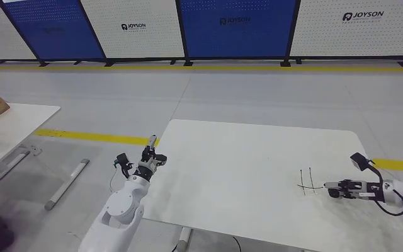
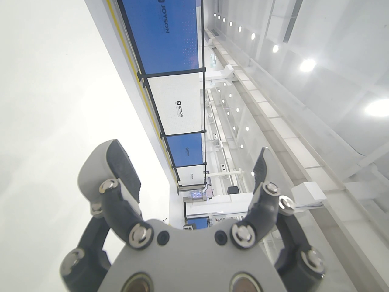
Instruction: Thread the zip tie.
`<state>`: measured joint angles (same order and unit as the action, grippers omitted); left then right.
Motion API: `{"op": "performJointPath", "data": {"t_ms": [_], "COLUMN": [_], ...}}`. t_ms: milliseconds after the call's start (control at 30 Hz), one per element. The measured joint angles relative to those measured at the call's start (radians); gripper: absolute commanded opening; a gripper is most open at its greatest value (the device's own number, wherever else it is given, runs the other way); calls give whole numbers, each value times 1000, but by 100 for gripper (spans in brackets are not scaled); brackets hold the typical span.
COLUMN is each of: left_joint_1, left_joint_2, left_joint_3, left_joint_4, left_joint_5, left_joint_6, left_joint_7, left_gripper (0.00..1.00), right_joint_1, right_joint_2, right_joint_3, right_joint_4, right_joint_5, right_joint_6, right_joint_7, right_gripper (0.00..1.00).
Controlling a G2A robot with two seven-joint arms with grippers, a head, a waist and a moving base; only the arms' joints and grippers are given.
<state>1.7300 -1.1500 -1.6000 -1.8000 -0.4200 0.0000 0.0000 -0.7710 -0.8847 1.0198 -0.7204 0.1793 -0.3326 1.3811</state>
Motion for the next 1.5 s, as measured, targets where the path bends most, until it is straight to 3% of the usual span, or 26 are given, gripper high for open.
{"op": "performJointPath", "data": {"t_ms": [333, 733, 1267, 1500], "left_joint_1": [0, 0, 0, 0], "left_joint_2": [0, 0, 0, 0], "left_joint_3": [0, 0, 0, 0], "left_joint_4": [0, 0, 0, 0], "left_joint_5": [0, 0, 0, 0], "left_joint_6": [0, 0, 0, 0], "left_joint_7": [0, 0, 0, 0], "left_gripper": [100, 100, 100, 100], "right_joint_1": [-26, -43, -15, -4], "right_joint_2": [6, 13, -3, -10], "right_joint_3": [1, 14, -14, -23], "right_joint_4": [-82, -112, -95, -71], "right_joint_5": [-37, -52, -71, -76], "right_joint_6": [52, 81, 117, 111], "right_joint_7": [-25, -36, -49, -49], "right_gripper": [18, 14, 17, 8]}}
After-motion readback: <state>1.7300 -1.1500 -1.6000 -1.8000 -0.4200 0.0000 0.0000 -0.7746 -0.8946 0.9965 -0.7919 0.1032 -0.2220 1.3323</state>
